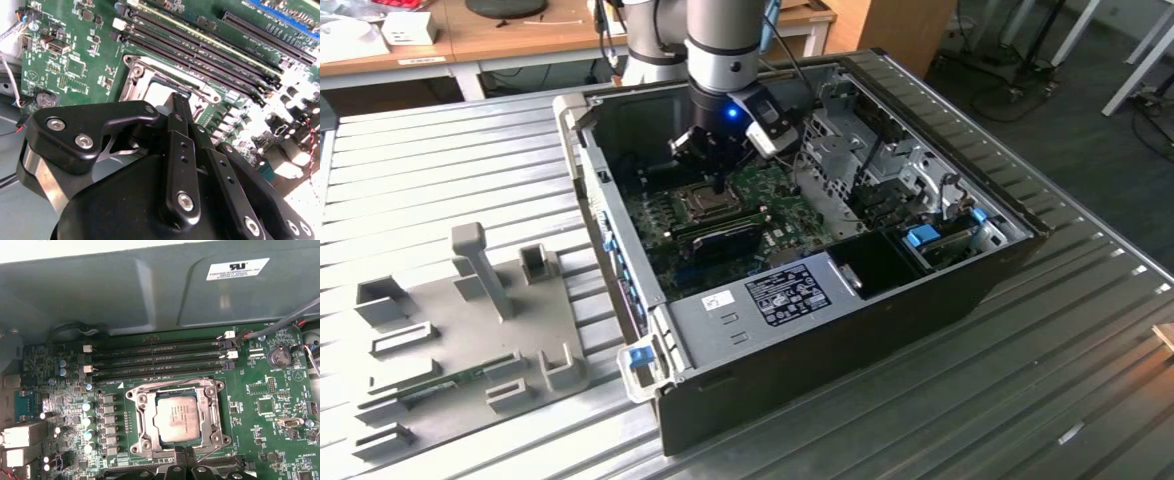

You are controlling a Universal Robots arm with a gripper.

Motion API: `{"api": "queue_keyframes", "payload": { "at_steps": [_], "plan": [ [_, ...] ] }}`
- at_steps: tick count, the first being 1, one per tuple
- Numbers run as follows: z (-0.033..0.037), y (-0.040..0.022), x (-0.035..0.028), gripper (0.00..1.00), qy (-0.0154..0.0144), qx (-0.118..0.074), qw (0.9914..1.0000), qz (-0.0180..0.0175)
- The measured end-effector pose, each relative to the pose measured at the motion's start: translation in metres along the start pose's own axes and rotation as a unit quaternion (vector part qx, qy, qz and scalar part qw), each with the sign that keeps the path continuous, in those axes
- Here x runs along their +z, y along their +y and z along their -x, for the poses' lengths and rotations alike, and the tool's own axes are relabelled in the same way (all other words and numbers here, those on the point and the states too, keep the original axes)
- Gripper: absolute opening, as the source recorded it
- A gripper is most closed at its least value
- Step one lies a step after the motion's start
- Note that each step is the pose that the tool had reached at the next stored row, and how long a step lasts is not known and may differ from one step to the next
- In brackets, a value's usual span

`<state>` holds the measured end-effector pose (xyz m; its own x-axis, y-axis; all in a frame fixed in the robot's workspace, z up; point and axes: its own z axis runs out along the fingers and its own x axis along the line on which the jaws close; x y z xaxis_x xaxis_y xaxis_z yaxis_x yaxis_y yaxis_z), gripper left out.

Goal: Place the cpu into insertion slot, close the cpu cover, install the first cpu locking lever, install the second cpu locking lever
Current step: 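Install the second cpu locking lever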

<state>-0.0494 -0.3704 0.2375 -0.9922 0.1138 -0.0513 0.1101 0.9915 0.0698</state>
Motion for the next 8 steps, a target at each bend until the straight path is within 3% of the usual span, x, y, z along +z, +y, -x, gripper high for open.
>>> {"api": "queue_keyframes", "payload": {
  "at_steps": [8],
  "plan": [
    [0.0008, -0.0068, -0.0004, 0.1, 0.0, 0.0, 1.0, 0.0]
  ]
}}
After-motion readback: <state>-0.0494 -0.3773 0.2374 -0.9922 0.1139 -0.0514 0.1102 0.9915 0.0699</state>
